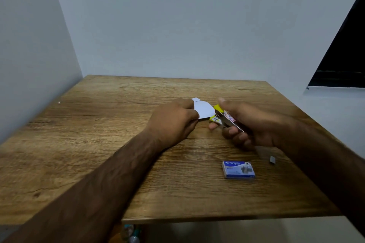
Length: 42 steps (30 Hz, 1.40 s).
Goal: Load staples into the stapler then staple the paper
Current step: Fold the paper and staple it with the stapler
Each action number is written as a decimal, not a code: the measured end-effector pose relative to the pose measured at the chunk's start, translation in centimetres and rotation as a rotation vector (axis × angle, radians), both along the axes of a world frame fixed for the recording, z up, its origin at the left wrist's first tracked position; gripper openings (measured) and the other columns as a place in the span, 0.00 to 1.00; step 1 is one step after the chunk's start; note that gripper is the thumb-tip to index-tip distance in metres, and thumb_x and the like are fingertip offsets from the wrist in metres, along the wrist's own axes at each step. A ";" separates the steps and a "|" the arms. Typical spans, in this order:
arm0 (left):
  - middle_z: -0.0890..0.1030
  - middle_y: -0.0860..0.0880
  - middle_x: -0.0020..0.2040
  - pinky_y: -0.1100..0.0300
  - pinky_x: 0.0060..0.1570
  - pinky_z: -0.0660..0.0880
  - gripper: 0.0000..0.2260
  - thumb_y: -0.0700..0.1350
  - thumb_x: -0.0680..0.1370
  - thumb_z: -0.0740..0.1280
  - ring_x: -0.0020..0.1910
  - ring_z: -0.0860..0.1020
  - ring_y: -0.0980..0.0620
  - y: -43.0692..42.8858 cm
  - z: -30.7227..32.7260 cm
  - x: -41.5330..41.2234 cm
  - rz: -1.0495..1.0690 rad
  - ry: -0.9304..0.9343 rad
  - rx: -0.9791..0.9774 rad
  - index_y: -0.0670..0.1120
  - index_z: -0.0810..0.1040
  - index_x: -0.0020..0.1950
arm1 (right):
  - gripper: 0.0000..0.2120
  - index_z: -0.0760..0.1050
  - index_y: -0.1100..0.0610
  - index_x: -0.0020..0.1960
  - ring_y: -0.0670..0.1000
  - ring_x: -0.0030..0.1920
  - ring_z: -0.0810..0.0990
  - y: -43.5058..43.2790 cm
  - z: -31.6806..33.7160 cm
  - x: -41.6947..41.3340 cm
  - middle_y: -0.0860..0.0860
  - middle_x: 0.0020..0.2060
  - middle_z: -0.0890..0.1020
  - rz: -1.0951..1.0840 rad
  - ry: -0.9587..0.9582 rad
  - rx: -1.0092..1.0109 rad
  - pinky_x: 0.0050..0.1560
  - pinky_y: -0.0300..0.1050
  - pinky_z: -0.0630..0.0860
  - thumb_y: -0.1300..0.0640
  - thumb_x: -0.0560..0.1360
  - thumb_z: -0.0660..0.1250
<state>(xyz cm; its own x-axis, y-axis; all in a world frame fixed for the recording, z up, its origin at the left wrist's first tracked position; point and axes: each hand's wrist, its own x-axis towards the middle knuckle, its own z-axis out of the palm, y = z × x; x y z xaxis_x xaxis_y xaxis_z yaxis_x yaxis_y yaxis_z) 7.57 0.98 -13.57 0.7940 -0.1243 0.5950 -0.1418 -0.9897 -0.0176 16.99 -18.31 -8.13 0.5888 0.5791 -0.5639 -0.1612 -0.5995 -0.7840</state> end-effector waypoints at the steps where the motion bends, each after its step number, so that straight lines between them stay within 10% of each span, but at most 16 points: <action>1: 0.81 0.49 0.47 0.53 0.34 0.75 0.12 0.50 0.81 0.63 0.50 0.80 0.46 0.0 0.0 -0.1 0.000 -0.022 0.008 0.48 0.84 0.46 | 0.33 0.80 0.54 0.54 0.46 0.21 0.67 0.3 -0.1 -0.1 0.47 0.27 0.69 0.010 -0.014 -0.005 0.22 0.35 0.63 0.28 0.77 0.52; 42: 0.81 0.43 0.43 0.50 0.31 0.75 0.10 0.45 0.78 0.70 0.45 0.80 0.42 -0.9 0.7 -0.5 -0.040 -0.156 0.035 0.40 0.83 0.41 | 0.24 0.77 0.56 0.39 0.43 0.19 0.67 4.0 -2.2 -0.3 0.46 0.24 0.72 -0.123 -0.005 0.256 0.19 0.35 0.65 0.36 0.78 0.63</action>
<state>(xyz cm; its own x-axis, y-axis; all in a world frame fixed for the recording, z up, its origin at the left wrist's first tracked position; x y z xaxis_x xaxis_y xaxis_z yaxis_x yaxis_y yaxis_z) 7.04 0.12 -12.83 0.6867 -0.1766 0.7051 -0.1735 -0.9818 -0.0769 16.69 -14.26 -10.30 0.6659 0.6263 -0.4053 -0.2167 -0.3575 -0.9084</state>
